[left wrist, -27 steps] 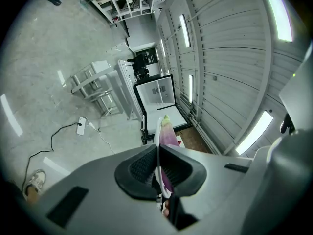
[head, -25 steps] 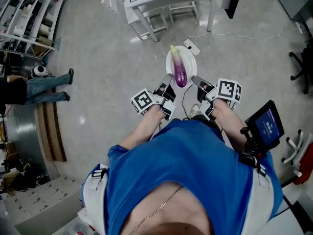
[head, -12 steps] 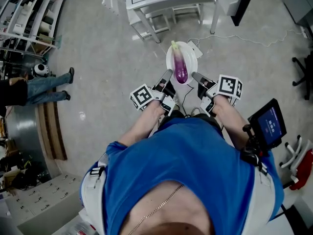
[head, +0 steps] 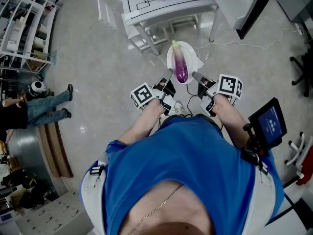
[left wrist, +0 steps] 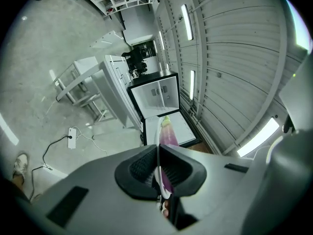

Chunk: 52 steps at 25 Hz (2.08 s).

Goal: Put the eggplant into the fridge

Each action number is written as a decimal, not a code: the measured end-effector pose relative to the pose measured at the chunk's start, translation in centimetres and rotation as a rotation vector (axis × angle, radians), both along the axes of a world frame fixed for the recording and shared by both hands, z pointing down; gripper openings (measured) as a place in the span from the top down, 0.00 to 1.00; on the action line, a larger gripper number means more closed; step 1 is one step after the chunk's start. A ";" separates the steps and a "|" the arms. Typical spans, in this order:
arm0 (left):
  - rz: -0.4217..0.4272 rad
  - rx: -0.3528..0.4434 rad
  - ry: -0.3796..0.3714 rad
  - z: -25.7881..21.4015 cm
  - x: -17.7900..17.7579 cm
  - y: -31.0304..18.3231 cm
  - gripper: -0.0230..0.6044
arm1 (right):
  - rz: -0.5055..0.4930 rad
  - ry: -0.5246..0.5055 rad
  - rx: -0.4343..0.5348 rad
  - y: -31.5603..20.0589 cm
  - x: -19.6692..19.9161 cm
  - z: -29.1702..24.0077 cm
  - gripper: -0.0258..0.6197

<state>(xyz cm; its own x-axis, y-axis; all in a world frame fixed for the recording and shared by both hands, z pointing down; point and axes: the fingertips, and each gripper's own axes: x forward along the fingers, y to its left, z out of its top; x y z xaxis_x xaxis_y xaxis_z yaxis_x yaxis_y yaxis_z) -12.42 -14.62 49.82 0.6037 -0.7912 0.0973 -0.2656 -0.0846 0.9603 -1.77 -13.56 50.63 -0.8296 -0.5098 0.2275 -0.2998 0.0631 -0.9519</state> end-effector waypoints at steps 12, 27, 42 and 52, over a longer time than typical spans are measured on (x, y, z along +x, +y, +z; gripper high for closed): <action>0.074 0.002 -0.003 -0.6 -0.2 -2.7 0.92 | 0.074 0.002 0.008 -2.0 0.0 -0.2 0.94; 0.058 -0.005 -0.013 0.4 -0.4 -2.8 0.92 | 0.069 -0.026 0.006 -2.2 -0.3 0.4 0.94; 0.022 -0.025 -0.049 2.8 -1.3 -1.9 0.92 | 0.058 -0.057 -0.017 -1.4 -1.3 2.8 0.94; 0.036 -0.010 -0.056 3.1 -1.3 -3.1 0.92 | 0.075 -0.065 -0.007 -2.5 -1.3 3.3 0.94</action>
